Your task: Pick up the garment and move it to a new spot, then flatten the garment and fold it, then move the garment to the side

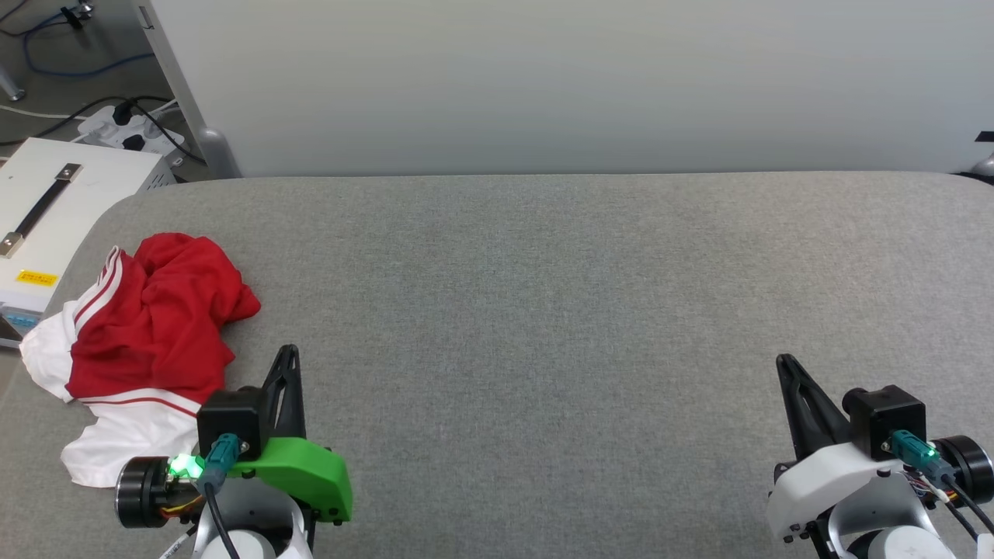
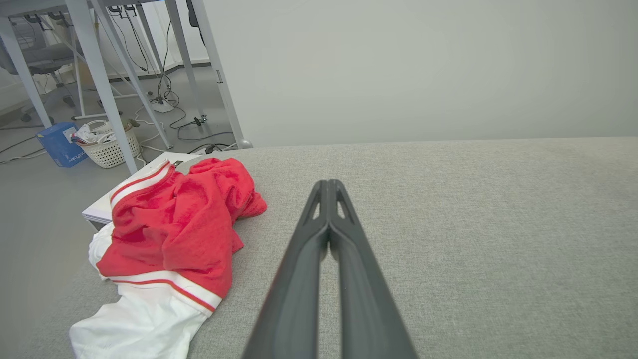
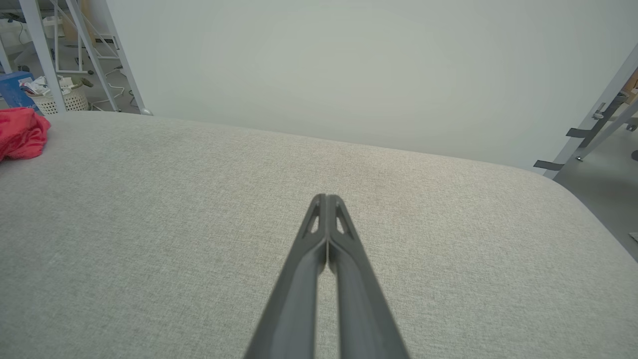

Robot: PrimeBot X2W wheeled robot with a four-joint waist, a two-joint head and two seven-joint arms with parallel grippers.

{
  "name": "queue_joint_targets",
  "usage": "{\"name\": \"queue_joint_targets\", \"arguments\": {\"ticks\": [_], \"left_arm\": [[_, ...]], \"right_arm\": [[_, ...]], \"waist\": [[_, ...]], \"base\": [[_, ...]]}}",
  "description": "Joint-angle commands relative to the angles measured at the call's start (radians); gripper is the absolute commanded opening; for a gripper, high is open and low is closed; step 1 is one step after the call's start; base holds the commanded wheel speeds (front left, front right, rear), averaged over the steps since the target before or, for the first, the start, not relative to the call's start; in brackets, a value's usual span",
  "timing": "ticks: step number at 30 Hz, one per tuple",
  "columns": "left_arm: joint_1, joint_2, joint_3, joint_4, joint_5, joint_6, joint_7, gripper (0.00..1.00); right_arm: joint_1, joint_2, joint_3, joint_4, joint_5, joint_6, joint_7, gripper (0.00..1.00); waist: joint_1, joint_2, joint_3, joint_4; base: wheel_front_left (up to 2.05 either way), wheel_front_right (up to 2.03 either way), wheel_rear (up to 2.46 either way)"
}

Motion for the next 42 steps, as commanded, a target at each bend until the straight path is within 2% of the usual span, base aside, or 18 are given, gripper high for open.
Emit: {"name": "queue_joint_targets", "arguments": {"ticks": [1,18,19,42], "left_arm": [[0.015,-0.005,0.002,-0.002,0.009,0.004,-0.001,0.00],[0.015,-0.005,0.002,-0.002,0.009,0.004,-0.001,0.00],[0.000,0.000,0.000,0.000,0.000,0.000,0.000,1.00],[-0.001,-0.001,-0.005,-0.007,-0.016,0.024,-0.041,1.00]], "right_arm": [[-0.016,0.002,0.001,-0.003,-0.010,-0.001,0.003,0.00],[-0.016,0.002,0.001,-0.003,-0.010,-0.001,0.003,0.00],[0.000,0.000,0.000,0.000,0.001,0.000,0.000,1.00],[-0.001,0.000,-0.028,-0.023,0.050,0.000,-0.041,1.00]], "waist": [[0.0000,0.0000,0.000,0.000],[0.0000,0.0000,0.000,0.000],[0.0000,0.0000,0.000,0.000],[0.0000,0.0000,0.003,-0.001]], "base": [[0.00,0.00,0.00],[0.00,0.00,0.00],[0.00,0.00,0.00],[0.00,0.00,0.00]]}}
